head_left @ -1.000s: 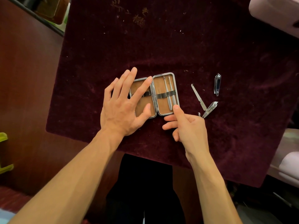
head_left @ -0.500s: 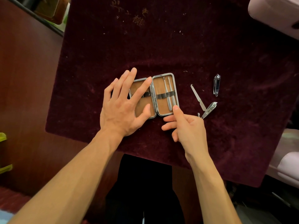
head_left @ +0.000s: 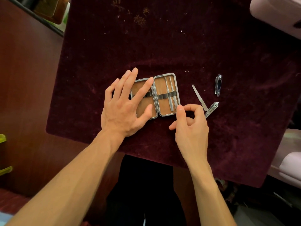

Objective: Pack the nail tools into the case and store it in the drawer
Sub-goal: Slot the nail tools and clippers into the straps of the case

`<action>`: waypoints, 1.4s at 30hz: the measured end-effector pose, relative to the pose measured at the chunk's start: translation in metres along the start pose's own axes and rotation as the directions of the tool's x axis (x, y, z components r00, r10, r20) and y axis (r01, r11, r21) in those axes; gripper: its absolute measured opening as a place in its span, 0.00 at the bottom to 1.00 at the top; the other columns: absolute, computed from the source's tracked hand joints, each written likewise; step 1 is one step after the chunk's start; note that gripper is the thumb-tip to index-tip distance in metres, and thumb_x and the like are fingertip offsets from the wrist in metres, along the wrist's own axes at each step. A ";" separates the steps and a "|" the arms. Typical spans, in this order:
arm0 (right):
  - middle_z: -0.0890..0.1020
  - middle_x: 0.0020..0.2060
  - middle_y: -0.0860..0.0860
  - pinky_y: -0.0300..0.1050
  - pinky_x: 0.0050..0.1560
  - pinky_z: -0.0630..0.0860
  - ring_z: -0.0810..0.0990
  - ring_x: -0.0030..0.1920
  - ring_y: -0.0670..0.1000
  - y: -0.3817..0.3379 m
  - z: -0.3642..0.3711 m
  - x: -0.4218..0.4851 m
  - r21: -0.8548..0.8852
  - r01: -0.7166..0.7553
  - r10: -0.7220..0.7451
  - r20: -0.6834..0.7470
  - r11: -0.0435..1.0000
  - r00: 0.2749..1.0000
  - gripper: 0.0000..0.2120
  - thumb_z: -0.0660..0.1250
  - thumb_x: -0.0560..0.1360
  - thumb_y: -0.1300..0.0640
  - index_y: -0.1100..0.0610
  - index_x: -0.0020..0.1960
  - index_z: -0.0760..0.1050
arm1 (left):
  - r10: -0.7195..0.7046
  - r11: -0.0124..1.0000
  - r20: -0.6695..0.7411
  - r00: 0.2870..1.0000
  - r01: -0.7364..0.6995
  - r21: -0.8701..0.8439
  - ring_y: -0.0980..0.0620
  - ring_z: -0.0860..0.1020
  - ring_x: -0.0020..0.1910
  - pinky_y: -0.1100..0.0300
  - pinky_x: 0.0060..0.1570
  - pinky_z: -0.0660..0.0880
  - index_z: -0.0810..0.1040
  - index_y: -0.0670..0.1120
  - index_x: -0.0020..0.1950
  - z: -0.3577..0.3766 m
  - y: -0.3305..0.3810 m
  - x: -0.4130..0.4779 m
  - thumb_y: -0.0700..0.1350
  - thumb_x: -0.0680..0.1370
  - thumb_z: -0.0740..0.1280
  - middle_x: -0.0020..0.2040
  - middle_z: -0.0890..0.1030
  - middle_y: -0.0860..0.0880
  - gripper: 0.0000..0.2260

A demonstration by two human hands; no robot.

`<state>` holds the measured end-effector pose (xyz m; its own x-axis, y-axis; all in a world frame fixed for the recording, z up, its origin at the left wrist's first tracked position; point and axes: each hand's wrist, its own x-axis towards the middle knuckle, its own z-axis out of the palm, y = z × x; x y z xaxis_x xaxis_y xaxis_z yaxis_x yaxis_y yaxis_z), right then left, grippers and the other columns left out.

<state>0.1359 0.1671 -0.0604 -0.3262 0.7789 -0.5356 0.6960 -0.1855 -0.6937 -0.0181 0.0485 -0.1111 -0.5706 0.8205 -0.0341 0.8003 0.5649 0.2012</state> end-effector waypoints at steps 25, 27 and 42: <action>0.77 0.46 0.46 0.44 0.45 0.68 0.74 0.41 0.47 -0.003 -0.051 0.035 -0.519 0.123 -0.260 -0.200 0.846 0.945 0.07 0.73 0.82 0.54 0.54 0.55 0.88 | -0.012 1.000 -0.005 1.000 0.012 -0.011 0.45 0.60 0.82 0.46 0.79 0.58 0.61 0.58 0.82 -0.001 0.001 0.000 0.60 0.80 0.60 0.83 0.60 0.44 0.30; 0.77 0.46 0.47 0.44 0.44 0.68 0.74 0.41 0.48 -0.004 -0.051 0.036 -0.524 0.109 -0.246 -0.198 0.845 0.949 0.06 0.73 0.81 0.54 0.54 0.52 0.88 | -0.012 1.000 -0.003 1.000 0.012 -0.012 0.45 0.59 0.82 0.46 0.79 0.58 0.61 0.59 0.82 -0.001 0.002 0.000 0.60 0.80 0.60 0.83 0.60 0.45 0.30; 0.90 0.40 0.48 0.34 0.26 0.74 0.86 0.31 0.44 -0.004 -0.034 -0.005 0.126 0.059 -0.087 0.237 0.990 0.968 0.05 0.69 0.85 0.57 0.49 0.51 0.80 | -0.002 1.000 -0.011 1.000 0.002 -0.007 0.45 0.60 0.82 0.46 0.78 0.59 0.60 0.59 0.83 -0.001 0.000 0.000 0.60 0.80 0.60 0.83 0.60 0.44 0.31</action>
<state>0.1565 0.1846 -0.0381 -0.5280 0.6281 -0.5716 0.5892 -0.2138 -0.7792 -0.0180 0.0486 -0.1106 -0.5745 0.8182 -0.0234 0.7977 0.5661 0.2079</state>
